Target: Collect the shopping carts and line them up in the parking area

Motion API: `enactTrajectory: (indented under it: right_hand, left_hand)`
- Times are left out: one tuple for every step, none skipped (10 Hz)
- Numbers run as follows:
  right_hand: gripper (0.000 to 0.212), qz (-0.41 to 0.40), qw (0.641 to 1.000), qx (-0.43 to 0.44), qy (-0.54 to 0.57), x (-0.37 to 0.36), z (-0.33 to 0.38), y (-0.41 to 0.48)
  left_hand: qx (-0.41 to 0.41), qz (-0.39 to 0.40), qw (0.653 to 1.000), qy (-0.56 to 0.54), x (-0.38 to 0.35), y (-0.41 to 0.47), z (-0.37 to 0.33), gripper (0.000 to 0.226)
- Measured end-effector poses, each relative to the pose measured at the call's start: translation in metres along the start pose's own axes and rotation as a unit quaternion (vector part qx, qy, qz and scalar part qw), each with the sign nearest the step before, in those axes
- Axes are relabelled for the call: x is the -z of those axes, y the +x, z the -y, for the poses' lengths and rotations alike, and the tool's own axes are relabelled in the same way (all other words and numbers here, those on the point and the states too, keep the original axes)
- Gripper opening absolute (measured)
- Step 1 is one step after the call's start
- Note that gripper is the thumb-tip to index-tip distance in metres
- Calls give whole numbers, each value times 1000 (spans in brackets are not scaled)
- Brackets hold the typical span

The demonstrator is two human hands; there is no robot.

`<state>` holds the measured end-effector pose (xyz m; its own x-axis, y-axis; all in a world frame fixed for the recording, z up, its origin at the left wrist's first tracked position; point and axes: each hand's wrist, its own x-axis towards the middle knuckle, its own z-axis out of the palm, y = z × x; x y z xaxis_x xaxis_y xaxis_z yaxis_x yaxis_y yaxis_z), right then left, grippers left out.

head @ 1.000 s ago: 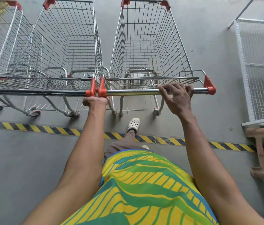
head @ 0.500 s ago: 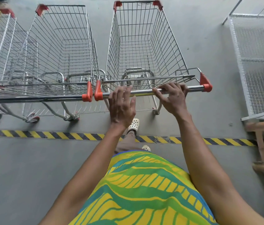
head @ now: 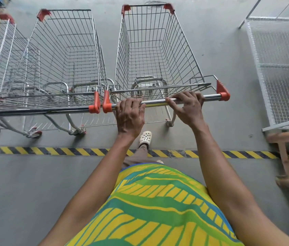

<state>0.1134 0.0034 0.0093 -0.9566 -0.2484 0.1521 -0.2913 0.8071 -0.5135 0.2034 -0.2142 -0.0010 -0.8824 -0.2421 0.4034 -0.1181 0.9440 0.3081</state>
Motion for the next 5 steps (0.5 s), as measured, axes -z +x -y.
enactTrajectory:
  right_hand:
    - [48, 4, 1000, 1, 0, 3, -1, 0]
    - [51, 15, 1000, -1, 5, 6, 2, 1]
    - [56, -13, 1000, -21, -4, 7, 2, -1]
    - [61, -39, 998, -48, 0, 23, -4, -11]
    - [61, -73, 995, -60, -8, 35, -16, -26]
  left_hand:
    - [-1, 2, 1000, 2, 0, 0, -2, 31]
    - [1, 6, 1000, -5, 3, 3, -3, 30]
    - [12, 9, 1000, -9, 5, 9, -6, 27]
    - [36, 26, 999, -30, 5, 23, -20, 29]
    - [-7, 38, 995, -95, 5, 40, -53, 28]
